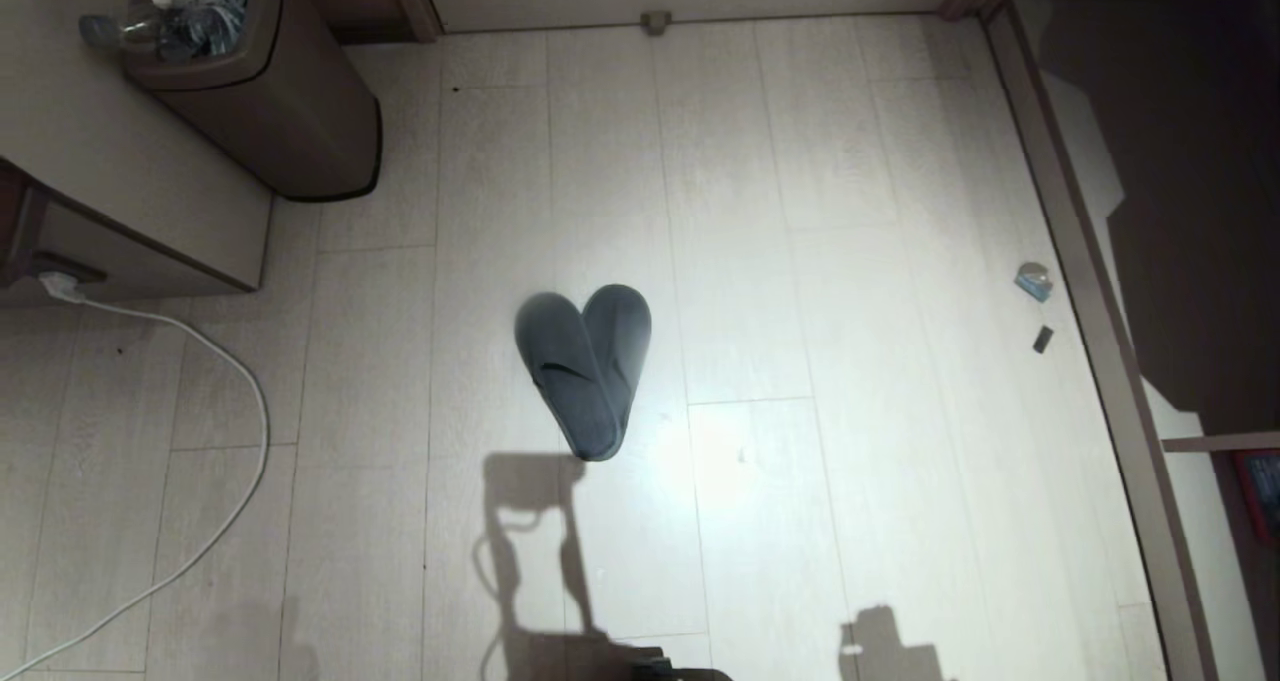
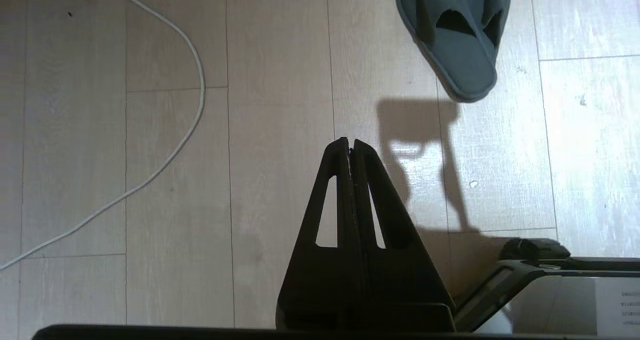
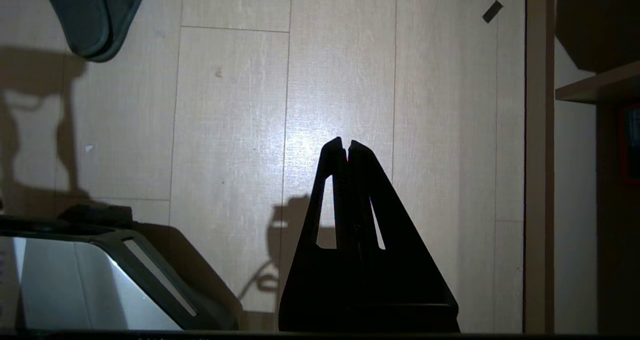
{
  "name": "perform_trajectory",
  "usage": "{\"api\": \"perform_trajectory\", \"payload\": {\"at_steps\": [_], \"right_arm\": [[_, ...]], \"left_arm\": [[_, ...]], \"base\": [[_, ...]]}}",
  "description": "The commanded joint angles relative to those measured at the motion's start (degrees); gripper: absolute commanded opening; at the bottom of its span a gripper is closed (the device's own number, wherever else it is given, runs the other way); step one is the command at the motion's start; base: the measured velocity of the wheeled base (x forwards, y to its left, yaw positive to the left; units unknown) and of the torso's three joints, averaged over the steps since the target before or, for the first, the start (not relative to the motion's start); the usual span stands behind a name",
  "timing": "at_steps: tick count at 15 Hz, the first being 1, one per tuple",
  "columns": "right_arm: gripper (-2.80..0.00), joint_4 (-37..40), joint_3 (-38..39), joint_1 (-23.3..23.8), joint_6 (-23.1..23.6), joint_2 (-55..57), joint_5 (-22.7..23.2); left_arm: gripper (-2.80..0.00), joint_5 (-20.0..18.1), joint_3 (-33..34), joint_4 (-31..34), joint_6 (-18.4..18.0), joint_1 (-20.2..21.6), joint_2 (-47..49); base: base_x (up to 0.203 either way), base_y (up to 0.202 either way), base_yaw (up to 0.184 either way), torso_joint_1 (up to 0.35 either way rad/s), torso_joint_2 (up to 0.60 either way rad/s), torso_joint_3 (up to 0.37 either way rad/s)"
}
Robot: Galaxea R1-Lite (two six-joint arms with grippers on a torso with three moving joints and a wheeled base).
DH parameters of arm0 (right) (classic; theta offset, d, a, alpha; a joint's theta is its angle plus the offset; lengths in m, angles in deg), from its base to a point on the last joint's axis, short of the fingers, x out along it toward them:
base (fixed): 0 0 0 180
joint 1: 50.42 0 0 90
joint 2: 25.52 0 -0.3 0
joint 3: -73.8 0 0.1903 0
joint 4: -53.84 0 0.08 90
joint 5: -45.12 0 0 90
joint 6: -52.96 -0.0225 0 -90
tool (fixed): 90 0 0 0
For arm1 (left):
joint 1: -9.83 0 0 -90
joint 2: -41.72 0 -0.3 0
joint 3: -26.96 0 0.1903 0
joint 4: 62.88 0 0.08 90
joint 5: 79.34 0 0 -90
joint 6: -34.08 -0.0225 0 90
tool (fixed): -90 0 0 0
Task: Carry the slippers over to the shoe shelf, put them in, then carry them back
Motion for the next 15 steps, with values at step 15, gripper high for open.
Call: {"api": "perform_trajectory", "payload": {"at_steps": [15], "right_arm": [[-2.8,-0.65,0.18,-0.04,1.09,0.24,0.28]], "left_arm": [[-2.8,0.0,0.44,-0.05,0.05,0.03,0.05]], "base": [[0.0,0.0,0.0,0.002,0.0,0.204]]}}
